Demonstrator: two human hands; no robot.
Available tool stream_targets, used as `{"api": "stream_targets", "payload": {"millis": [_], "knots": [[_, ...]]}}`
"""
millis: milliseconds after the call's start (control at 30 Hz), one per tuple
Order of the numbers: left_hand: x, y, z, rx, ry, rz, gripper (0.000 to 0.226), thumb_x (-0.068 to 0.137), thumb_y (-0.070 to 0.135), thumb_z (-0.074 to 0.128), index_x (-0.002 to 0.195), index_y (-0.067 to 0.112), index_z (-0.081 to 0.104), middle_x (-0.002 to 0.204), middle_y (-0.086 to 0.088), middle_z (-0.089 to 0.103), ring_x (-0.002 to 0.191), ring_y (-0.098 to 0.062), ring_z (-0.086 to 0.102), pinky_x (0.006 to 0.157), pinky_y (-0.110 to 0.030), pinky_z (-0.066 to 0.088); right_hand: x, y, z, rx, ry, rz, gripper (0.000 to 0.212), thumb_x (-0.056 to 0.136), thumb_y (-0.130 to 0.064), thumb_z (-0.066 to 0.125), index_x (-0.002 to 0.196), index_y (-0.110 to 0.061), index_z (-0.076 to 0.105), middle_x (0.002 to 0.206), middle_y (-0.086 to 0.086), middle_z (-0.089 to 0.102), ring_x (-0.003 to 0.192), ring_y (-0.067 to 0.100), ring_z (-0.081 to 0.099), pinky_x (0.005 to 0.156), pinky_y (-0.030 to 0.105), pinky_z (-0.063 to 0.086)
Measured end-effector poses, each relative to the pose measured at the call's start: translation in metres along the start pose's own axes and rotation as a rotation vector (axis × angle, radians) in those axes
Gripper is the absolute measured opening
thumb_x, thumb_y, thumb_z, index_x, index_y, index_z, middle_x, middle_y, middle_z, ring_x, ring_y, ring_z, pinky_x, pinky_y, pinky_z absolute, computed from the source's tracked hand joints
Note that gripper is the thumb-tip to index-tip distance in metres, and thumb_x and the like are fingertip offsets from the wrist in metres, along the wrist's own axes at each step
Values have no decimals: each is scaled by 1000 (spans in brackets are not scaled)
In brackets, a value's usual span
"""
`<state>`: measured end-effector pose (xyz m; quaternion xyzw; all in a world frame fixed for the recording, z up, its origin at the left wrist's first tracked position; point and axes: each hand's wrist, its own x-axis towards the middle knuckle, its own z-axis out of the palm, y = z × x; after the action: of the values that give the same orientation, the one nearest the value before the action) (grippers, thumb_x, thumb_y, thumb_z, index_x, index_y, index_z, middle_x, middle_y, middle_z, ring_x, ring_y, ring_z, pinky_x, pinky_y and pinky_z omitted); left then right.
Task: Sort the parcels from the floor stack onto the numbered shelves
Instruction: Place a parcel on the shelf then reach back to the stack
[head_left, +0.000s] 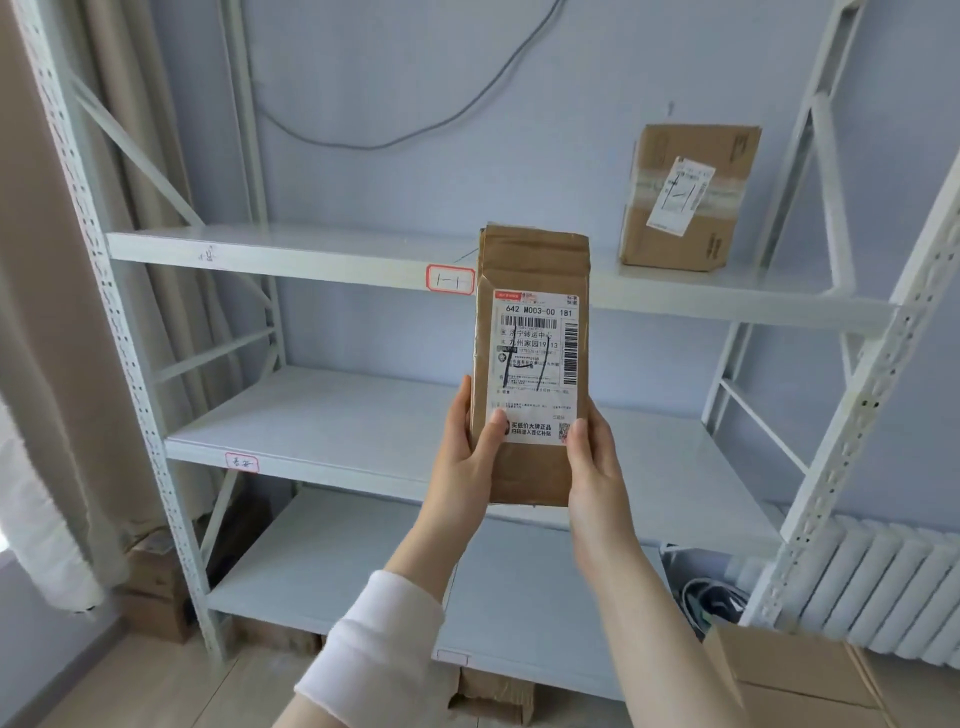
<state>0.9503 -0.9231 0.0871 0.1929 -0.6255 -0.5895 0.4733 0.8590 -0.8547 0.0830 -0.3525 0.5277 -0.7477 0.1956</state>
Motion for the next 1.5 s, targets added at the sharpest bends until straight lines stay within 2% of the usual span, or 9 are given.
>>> {"api": "stream_targets", "payload": {"millis": [133, 233, 333, 467, 533, 667, 833, 1200, 1500], "knots": [[31, 12, 12, -10, 14, 78, 49, 98, 23, 43, 145, 24, 29, 138, 6, 51, 124, -7, 50, 104, -30, 44, 34, -11, 1, 33, -37, -84, 39, 100, -31, 35, 139, -29, 38, 135, -9, 53, 121, 4, 50, 91, 17, 46], [58, 23, 23, -14, 9, 138, 48, 98, 21, 43, 144, 24, 31, 133, 7, 55, 119, -5, 54, 97, -22, 48, 63, -22, -1, 47, -62, -131, 39, 100, -32, 34, 138, -33, 38, 131, -11, 54, 117, 1, 52, 83, 12, 49], [85, 35, 34, -10, 8, 193, 48, 98, 21, 43, 145, 24, 31, 135, 7, 53, 123, -6, 51, 103, -28, 45, 92, -34, -2, 70, -81, -189, 39, 100, -31, 34, 139, -31, 38, 132, -11, 54, 117, -1, 52, 82, 9, 49], [121, 45, 41, 8, 19, 269, 45, 98, 19, 43, 142, 20, 34, 128, 21, 53, 121, 6, 49, 98, -16, 44, 128, -46, 3, 96, -108, -251, 39, 101, -29, 33, 139, -30, 38, 131, -11, 55, 114, -5, 53, 83, 8, 49], [139, 49, 43, 25, 7, 289, 48, 98, 20, 44, 144, 20, 31, 131, 15, 53, 123, 0, 49, 103, -23, 43, 146, -49, 6, 98, -96, -280, 38, 101, -28, 33, 139, -30, 39, 130, -12, 55, 110, -11, 53, 79, 5, 47], [180, 51, 45, 35, -16, 311, 52, 98, 19, 44, 147, 20, 27, 127, 17, 50, 107, 24, 45, 96, -5, 39, 185, -52, 15, 89, -90, -333, 37, 100, -30, 34, 136, -33, 40, 131, -14, 55, 114, -10, 52, 83, 4, 46], [236, 40, 40, 8, -70, 354, 55, 97, 21, 46, 148, 18, 25, 146, 5, 42, 134, -6, 39, 113, -35, 33, 234, -44, 27, 90, -65, -389, 37, 100, -29, 33, 137, -30, 39, 136, -9, 53, 122, -2, 50, 97, 14, 44], [353, 25, 23, -73, -182, 415, 59, 94, 30, 50, 147, 21, 26, 147, 8, 41, 133, -3, 39, 113, -33, 34, 333, -29, 62, 32, 26, -474, 40, 102, -25, 33, 141, -23, 38, 138, -9, 51, 122, -3, 49, 89, 5, 43], [402, -13, 27, -57, -199, 360, 56, 98, 20, 44, 149, 20, 21, 148, 9, 39, 134, -1, 37, 112, -26, 31, 384, 3, 58, -93, 19, -432, 39, 101, -21, 34, 140, -22, 36, 128, -18, 52, 101, -23, 50, 81, -2, 39]]}}
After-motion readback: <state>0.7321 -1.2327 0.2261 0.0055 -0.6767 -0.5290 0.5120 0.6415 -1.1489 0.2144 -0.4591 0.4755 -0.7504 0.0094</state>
